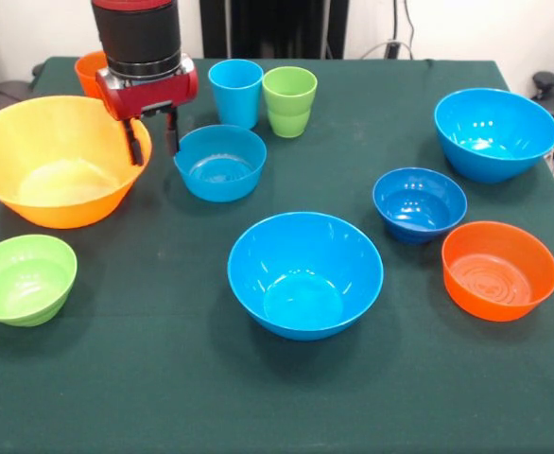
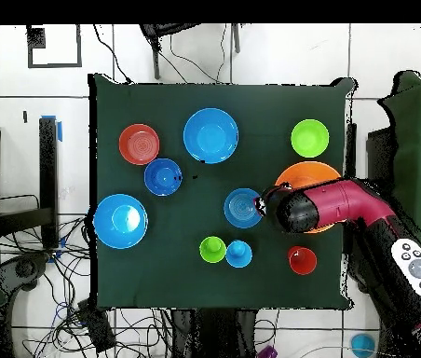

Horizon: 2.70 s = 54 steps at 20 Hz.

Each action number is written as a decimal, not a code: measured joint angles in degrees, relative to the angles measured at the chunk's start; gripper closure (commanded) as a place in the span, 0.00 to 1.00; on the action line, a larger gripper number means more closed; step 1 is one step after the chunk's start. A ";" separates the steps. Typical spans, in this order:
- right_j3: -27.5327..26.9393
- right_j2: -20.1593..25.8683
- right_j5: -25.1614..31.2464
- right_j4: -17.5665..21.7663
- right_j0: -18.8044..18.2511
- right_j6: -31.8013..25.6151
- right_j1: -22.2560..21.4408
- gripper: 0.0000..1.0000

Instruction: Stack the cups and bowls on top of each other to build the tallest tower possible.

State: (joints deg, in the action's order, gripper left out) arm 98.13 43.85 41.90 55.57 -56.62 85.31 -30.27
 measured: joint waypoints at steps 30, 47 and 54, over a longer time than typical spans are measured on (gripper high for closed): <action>0.00 -0.55 -0.01 -0.01 0.30 -0.01 0.03 0.00; -0.04 -0.70 -0.01 -0.01 0.28 -0.01 0.09 0.00; -0.89 -0.70 -0.01 -0.01 -1.35 -0.01 0.83 0.00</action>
State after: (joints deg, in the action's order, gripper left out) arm 97.24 43.15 41.89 55.55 -57.97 85.29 -29.44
